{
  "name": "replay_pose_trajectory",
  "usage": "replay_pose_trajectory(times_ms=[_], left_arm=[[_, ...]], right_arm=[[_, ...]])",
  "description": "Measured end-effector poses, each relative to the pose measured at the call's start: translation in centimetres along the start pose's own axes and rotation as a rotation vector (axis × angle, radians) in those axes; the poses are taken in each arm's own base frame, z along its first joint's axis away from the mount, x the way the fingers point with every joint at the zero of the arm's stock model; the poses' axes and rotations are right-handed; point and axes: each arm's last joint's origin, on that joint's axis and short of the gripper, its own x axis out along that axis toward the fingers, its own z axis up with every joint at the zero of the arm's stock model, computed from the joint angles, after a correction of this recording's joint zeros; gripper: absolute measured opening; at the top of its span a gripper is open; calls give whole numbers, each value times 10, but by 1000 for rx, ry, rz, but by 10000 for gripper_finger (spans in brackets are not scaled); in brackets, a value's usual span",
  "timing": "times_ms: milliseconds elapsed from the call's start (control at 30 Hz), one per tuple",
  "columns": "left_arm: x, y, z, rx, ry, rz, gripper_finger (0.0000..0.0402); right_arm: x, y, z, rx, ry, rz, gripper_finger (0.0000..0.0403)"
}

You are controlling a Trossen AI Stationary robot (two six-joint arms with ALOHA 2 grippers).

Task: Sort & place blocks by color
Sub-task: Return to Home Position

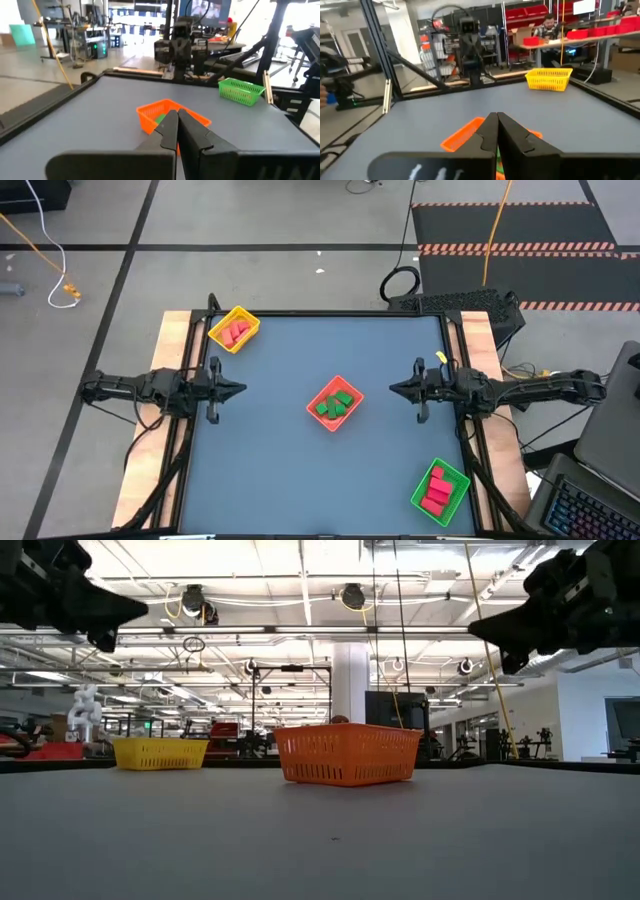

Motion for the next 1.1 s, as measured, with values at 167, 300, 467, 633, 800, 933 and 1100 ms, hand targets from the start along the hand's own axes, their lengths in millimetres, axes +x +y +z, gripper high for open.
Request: replay_pose_trajectory(times_ms=[167,300,467,633,800,933,1100], left_arm=[[1,2,-13,-51,55,30,3],[3,3,-18,-81,63,41,5],[5,2,-19,-68,-5,10,2],[7,1,-21,-51,-44,-54,7],[7,1,-21,-8,-57,-55,6],[7,0,-19,0,-70,-56,9],[7,1,-21,-6,-48,-56,6]], right_arm=[[-5,-1,-1,3,21,14,0],[-9,-1,-3,9,49,6,0],[-14,-1,-5,21,75,1,0],[-16,1,-1,-10,38,61,0],[-19,3,2,-22,8,117,0],[-20,3,1,-26,14,116,0],[-21,2,-1,-26,35,113,0]])
